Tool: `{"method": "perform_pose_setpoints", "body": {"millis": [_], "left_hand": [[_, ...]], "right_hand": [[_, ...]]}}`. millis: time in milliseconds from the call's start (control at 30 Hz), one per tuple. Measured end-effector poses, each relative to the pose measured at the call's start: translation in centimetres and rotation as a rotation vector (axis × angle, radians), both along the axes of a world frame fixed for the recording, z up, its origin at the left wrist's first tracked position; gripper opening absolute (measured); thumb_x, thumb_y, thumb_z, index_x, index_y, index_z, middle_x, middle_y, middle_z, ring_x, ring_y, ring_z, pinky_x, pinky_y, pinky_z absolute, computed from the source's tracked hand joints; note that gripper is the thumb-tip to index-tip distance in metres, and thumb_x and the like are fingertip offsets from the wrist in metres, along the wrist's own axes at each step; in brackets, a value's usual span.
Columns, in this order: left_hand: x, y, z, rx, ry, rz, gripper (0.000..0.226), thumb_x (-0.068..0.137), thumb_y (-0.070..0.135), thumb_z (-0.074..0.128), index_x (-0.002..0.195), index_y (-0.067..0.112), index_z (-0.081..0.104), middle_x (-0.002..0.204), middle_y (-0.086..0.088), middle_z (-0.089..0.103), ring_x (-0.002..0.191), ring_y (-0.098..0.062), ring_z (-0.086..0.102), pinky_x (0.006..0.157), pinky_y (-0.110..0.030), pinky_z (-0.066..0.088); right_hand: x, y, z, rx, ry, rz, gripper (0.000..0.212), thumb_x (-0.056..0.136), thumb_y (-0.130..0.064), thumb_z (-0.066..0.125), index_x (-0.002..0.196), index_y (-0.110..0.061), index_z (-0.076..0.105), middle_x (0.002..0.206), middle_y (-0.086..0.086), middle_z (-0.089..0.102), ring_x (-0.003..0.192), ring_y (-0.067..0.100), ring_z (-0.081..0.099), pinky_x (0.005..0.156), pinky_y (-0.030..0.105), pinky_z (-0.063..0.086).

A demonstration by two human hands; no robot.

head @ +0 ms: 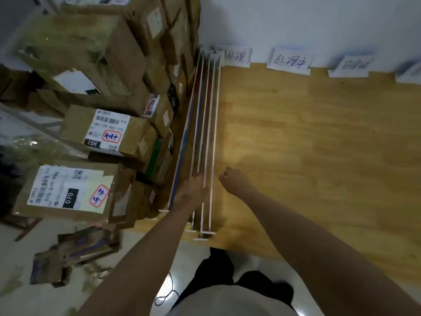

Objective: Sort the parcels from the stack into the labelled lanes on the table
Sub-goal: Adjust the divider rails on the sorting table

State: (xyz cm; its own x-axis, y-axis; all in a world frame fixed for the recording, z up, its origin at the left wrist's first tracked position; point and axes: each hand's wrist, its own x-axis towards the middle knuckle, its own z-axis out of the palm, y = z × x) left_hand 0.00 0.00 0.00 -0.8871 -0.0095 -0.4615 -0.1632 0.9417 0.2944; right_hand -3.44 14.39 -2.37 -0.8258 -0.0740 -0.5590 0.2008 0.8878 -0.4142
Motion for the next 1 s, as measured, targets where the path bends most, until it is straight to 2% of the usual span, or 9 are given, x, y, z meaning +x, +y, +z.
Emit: {"method": "perform_pose_setpoints", "body": {"millis": [67, 167, 267, 367, 567, 667, 800, 933, 1000], "left_hand": [[-0.5, -0.1, -0.5, -0.028, -0.004, 0.032, 0.021, 0.096, 0.031, 0.056, 0.108, 0.015, 0.059, 0.103, -0.006, 0.067, 0.094, -0.028, 0.067, 0.066, -0.034, 0.051], [-0.7, 0.2, -0.8, -0.034, -0.033, 0.033, 0.021, 0.096, 0.028, 0.055, 0.109, 0.014, 0.062, 0.103, -0.008, 0.068, 0.093, -0.027, 0.067, 0.074, -0.040, 0.058], [-1.0, 0.2, -1.1, -0.049, 0.007, 0.027, 0.017, 0.096, 0.023, 0.057, 0.106, 0.014, 0.065, 0.100, -0.008, 0.068, 0.090, -0.024, 0.067, 0.067, -0.035, 0.055], [-1.0, 0.5, -1.1, -0.054, 0.023, 0.073, 0.015, 0.096, 0.021, 0.056, 0.101, 0.012, 0.067, 0.097, -0.008, 0.067, 0.086, -0.023, 0.066, 0.061, -0.031, 0.046], [-1.2, 0.4, -1.4, 0.008, -0.007, 0.169, 0.010, 0.093, 0.019, 0.060, 0.092, 0.013, 0.068, 0.086, -0.005, 0.067, 0.070, -0.015, 0.060, 0.053, -0.025, 0.045], [-1.3, 0.4, -0.8, 0.016, -0.015, 0.171, 0.009, 0.089, 0.018, 0.066, 0.093, 0.011, 0.069, 0.089, -0.007, 0.069, 0.076, -0.018, 0.065, 0.057, -0.028, 0.050], [-1.2, 0.9, 0.2, 0.013, -0.041, 0.180, 0.023, 0.086, 0.028, 0.072, 0.098, 0.009, 0.069, 0.093, -0.007, 0.069, 0.084, -0.021, 0.068, 0.061, -0.029, 0.052], [-0.4, 1.4, 1.3, -0.005, -0.011, 0.192, 0.024, 0.085, 0.030, 0.074, 0.093, 0.009, 0.068, 0.087, -0.005, 0.066, 0.074, -0.019, 0.060, 0.058, -0.028, 0.046], [0.2, 1.6, 1.9, -0.014, 0.008, 0.201, 0.024, 0.085, 0.030, 0.074, 0.094, 0.009, 0.067, 0.085, -0.004, 0.062, 0.077, -0.021, 0.061, 0.059, -0.028, 0.045]], "right_hand": [[-0.3, -1.4, -0.4, -0.022, -0.055, -0.036, 0.042, 0.102, -0.039, 0.044, 0.124, -0.004, 0.053, 0.120, 0.020, 0.060, 0.113, 0.038, 0.058, 0.084, 0.040, 0.047], [-0.3, -2.9, -0.8, -0.071, -0.088, -0.106, 0.037, 0.100, -0.036, 0.052, 0.117, -0.004, 0.057, 0.111, 0.018, 0.065, 0.104, 0.035, 0.064, 0.079, 0.037, 0.051], [-0.3, -3.4, -1.3, -0.061, -0.099, -0.125, 0.031, 0.097, -0.032, 0.060, 0.113, -0.005, 0.059, 0.105, 0.016, 0.068, 0.097, 0.031, 0.067, 0.070, 0.033, 0.050], [-0.4, -3.7, -1.7, -0.063, -0.101, -0.158, 0.026, 0.094, -0.027, 0.064, 0.109, -0.005, 0.059, 0.102, 0.017, 0.068, 0.093, 0.031, 0.068, 0.076, 0.037, 0.057], [-0.4, -3.1, -1.3, -0.037, -0.091, -0.165, 0.024, 0.090, -0.025, 0.068, 0.103, -0.006, 0.061, 0.097, 0.016, 0.071, 0.091, 0.028, 0.069, 0.075, 0.033, 0.055], [-0.3, -2.1, -0.3, -0.033, -0.089, -0.170, 0.029, 0.089, -0.026, 0.069, 0.107, -0.007, 0.057, 0.097, 0.016, 0.070, 0.091, 0.030, 0.069, 0.077, 0.036, 0.057], [0.0, -0.3, 1.1, -0.013, -0.058, -0.161, 0.030, 0.088, -0.024, 0.070, 0.108, -0.006, 0.056, 0.100, 0.017, 0.069, 0.092, 0.033, 0.069, 0.080, 0.042, 0.059], [0.6, 1.5, 2.4, 0.006, -0.033, -0.159, 0.032, 0.086, -0.022, 0.071, 0.110, -0.005, 0.058, 0.105, 0.017, 0.068, 0.095, 0.035, 0.069, 0.082, 0.047, 0.058], [1.1, 2.4, 3.1, 0.006, -0.014, -0.174, 0.032, 0.085, -0.019, 0.070, 0.111, -0.005, 0.059, 0.107, 0.017, 0.066, 0.095, 0.036, 0.069, 0.080, 0.047, 0.059]]}}
